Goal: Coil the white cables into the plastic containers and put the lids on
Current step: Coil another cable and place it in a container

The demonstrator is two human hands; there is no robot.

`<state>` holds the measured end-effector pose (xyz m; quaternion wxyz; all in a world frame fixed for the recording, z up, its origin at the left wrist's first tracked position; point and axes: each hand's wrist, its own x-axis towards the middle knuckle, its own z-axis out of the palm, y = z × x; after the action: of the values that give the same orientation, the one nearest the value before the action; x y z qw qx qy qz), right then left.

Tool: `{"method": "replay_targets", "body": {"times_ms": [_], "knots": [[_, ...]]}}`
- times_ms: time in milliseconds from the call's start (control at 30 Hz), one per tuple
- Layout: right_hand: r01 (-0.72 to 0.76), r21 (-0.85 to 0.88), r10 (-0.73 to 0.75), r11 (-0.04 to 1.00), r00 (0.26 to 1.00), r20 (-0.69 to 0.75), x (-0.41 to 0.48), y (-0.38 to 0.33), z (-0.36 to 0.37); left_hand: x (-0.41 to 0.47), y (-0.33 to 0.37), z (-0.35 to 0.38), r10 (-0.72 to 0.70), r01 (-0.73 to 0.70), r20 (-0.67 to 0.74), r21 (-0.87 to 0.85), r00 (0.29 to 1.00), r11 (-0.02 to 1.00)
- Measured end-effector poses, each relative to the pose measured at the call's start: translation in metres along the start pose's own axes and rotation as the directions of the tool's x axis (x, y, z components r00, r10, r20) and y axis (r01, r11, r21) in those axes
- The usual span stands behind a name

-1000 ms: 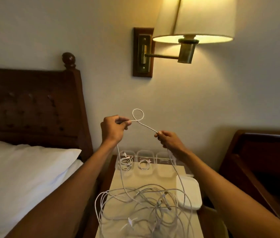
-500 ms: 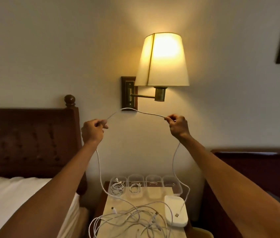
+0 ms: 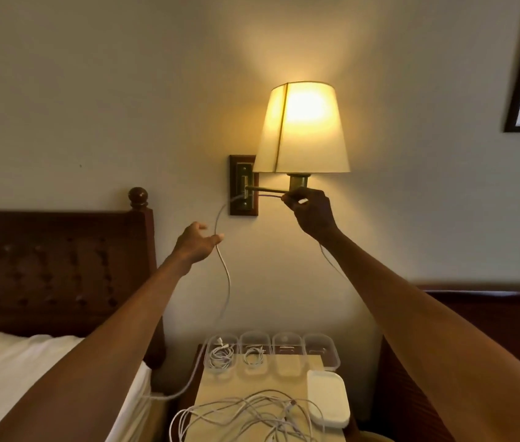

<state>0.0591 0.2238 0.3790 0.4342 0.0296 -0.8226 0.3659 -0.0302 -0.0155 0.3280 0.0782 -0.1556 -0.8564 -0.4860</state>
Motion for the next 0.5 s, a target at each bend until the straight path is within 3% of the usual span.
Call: {"method": "replay_targets", "body": {"times_ms": [100, 167, 267, 367, 500], "knots": [[0.094, -0.048, -0.092, 0.994, 0.995, 0.050, 0.007, -0.014, 0.001, -0.007, 0.035, -0.003, 0.222, -0.220, -0.086, 0.025, 0.971, 0.975], [0.140, -0.059, -0.135, 0.988, 0.988, 0.079, 0.010, -0.021, 0.004, -0.009, 0.056, -0.002, 0.402, -0.398, -0.058, 0.065, 0.914, 0.915], [0.180, -0.090, -0.172, 0.979, 0.981, 0.093, 0.008, -0.027, 0.005, -0.009, 0.071, -0.004, 0.537, -0.532, -0.034, 0.100, 0.843, 0.841], [0.129, -0.063, -0.115, 0.990, 0.976, 0.184, 0.003, -0.031, -0.003, -0.003, 0.066, -0.014, 0.578, -0.554, -0.076, 0.209, 0.812, 0.806], [-0.158, 0.042, 0.125, 0.987, 0.896, 0.425, -0.010, -0.038, -0.013, 0.004, 0.053, -0.027, 0.547, -0.470, -0.187, 0.336, 0.816, 0.816]]}}
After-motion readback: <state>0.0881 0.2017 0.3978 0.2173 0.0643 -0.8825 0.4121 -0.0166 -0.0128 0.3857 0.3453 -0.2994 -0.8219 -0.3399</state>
